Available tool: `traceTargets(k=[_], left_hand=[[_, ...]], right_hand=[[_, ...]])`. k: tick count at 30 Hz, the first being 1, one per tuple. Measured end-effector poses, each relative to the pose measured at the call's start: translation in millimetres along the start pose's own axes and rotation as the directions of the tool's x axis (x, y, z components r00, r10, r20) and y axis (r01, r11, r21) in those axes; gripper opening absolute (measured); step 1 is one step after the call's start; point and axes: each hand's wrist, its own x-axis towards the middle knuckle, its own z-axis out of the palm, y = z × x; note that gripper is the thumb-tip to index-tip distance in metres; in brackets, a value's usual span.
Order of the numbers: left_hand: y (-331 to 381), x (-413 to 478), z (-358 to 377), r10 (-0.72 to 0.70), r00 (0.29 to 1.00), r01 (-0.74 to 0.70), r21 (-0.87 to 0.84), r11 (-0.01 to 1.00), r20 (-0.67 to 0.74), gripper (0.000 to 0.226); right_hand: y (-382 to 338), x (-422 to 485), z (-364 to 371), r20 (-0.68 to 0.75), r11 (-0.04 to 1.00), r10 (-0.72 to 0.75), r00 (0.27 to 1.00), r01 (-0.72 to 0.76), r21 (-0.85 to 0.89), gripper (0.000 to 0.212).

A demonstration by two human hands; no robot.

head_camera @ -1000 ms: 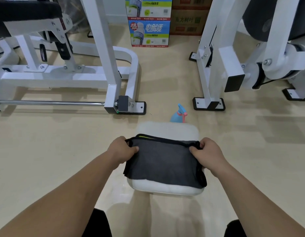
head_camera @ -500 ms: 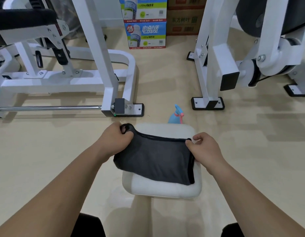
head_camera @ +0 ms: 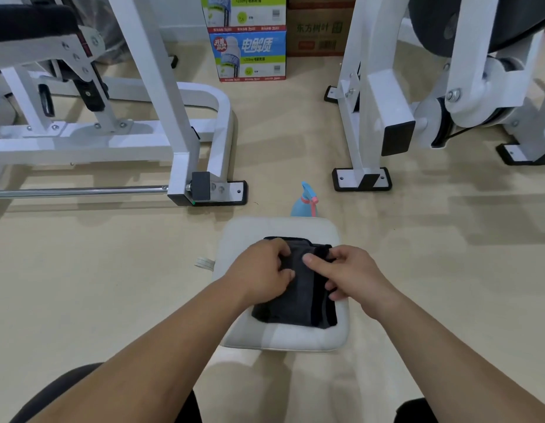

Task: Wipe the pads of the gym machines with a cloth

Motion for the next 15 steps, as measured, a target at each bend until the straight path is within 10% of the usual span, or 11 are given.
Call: traceTargets(k=[6, 15], left_hand=[[-4.0, -0.8, 4.0, 0.091, 0.995, -0.093, 0.038, 0.995, 0.048, 0.043], [-18.3, -3.3, 2.9, 0.157, 0.987, -0.158, 0.076, 0.985, 0.019, 0.045]], right_hand=[[4.1, 12.6, 14.9, -0.111, 0.995, -0.049, 0.993, 0.039, -0.096, 0.012], [0.3, 8.5, 4.4, -0.239, 0.910, -0.171, 0.956, 0.060, -0.410, 0.044]])
